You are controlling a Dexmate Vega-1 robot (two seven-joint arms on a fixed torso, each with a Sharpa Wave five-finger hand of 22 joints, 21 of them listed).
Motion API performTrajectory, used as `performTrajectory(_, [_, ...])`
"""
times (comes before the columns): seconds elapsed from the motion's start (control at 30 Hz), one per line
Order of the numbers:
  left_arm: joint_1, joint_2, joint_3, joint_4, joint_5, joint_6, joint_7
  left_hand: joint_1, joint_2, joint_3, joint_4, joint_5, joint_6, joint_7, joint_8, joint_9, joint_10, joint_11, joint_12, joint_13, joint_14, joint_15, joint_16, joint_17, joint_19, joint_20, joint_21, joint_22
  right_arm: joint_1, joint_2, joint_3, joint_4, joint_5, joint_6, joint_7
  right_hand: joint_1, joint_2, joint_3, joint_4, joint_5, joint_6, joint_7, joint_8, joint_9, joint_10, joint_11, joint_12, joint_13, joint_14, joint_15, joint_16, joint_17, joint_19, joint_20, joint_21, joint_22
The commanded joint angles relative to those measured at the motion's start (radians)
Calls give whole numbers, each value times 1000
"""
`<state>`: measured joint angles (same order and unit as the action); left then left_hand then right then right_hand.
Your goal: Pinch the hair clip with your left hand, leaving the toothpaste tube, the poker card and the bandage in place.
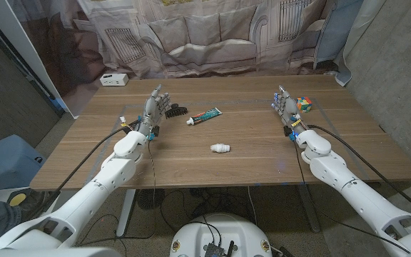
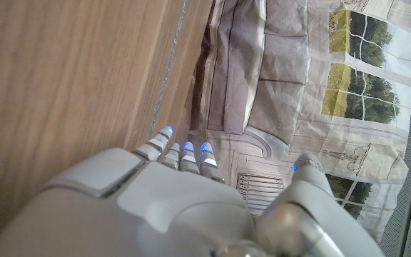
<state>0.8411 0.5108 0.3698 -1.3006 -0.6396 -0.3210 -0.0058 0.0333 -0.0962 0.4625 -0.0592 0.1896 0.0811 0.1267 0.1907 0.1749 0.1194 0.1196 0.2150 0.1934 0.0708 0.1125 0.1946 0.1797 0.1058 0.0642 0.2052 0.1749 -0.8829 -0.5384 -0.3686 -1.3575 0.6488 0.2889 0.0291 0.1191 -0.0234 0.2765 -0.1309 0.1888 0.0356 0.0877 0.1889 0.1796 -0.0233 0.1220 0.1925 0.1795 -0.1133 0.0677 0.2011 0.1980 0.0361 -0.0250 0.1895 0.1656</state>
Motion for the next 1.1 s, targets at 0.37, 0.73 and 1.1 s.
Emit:
performTrajectory(0.37, [99, 25, -31, -99, 137, -117, 112, 46, -9, 9, -32, 3, 74, 2, 22, 4, 81, -7, 28, 2, 84, -9, 18, 0, 60, 10, 11, 1, -98, -47, 28, -113, -44, -47, -141, 13, 11, 9, 1, 6, 5, 4, 6, 5, 7, 4, 9, 5, -5, -2, 6, 3, 3, 2, 5, 5])
performTrajectory(0.73, [115, 55, -29, -192, 298, -52, 275, 96, 4, 24, -62, -1, 128, -16, 31, 5, 120, -19, 35, 3, 130, -20, 19, -1, 105, 8, 17, 2, -100, -60, 44, -96, -53, 55, -74, 21, 17, 9, -1, 3, 52, -14, 20, 7, 36, -2, 17, 6, 20, -14, 13, 3, 32, -3, 13, 5])
performTrajectory(1.1, [114, 59, -39, -199, 365, -51, 341, 130, 12, 32, -81, -5, 190, -21, 40, 7, 165, -23, 44, 4, 175, -30, 21, -1, 146, 18, 21, 2, -125, -81, 59, -148, -71, 59, -97, 26, 20, 9, -2, 2, 57, -10, 19, 7, 52, -3, 20, 6, 33, -16, 15, 3, 46, -5, 15, 5])
